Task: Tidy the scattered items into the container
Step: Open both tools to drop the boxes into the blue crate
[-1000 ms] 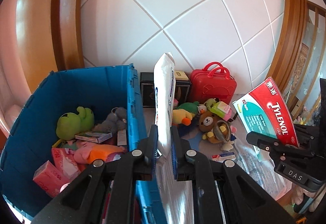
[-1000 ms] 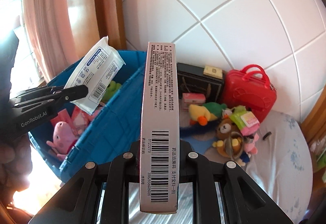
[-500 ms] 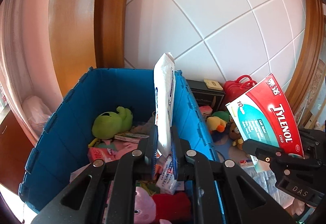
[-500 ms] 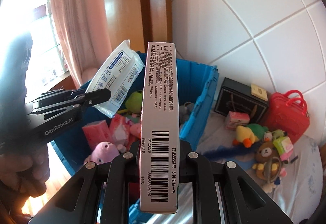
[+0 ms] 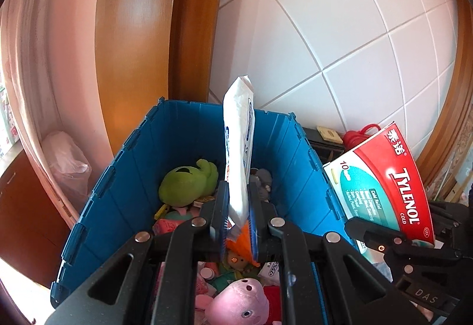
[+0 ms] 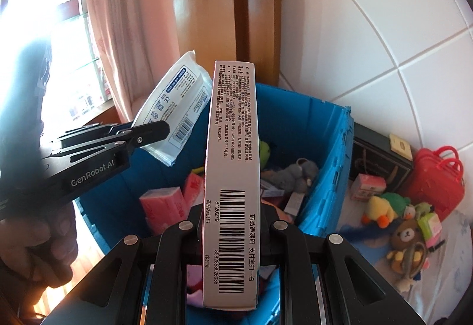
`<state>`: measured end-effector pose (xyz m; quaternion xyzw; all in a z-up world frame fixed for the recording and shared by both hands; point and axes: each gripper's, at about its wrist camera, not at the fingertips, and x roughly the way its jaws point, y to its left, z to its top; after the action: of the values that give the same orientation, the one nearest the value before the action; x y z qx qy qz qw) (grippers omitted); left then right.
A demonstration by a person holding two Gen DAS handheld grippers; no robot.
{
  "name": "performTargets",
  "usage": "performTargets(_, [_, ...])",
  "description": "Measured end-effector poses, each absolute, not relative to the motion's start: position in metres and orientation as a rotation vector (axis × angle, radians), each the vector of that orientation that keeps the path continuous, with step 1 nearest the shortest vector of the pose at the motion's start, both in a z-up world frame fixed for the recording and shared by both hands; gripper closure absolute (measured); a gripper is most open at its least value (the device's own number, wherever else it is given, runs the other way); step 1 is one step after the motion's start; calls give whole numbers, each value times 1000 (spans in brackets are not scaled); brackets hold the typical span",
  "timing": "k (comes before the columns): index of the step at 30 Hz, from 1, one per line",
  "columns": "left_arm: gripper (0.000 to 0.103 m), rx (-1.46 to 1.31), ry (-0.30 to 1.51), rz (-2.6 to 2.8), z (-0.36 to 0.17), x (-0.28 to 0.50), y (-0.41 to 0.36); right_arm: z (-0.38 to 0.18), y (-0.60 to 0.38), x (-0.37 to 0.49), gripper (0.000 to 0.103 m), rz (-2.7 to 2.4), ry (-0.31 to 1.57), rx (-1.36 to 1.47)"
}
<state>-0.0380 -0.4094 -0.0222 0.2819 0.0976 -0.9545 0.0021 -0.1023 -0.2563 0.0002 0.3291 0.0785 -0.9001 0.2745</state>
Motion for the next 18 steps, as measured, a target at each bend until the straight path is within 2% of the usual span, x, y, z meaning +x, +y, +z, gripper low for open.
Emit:
performTargets(1, [91,855,344,-2982,-20,-36,-416,3,-260,-103,68,-2429,219,873])
performTargets(2, [83,839,375,-2968,-19,-34,-422,4,-262,-105,23,-2436,223,866])
performTargets(3, [72,838,394,-2954,-19,-34,-426,5,-262,-106,3,-2452,212,847])
performTargets(4, [43,841,402,-2943,-19,-34,-430,7,-260,-105,3,-2466,198,821])
performTargets(5, [27,837,405,-2937,-20,-33,-431,7,-261,-105,3,-2466,200,828])
performTargets(18, [27,914,378,-2959,-31,-33,-407,-8,-222,-96,3,-2493,154,908])
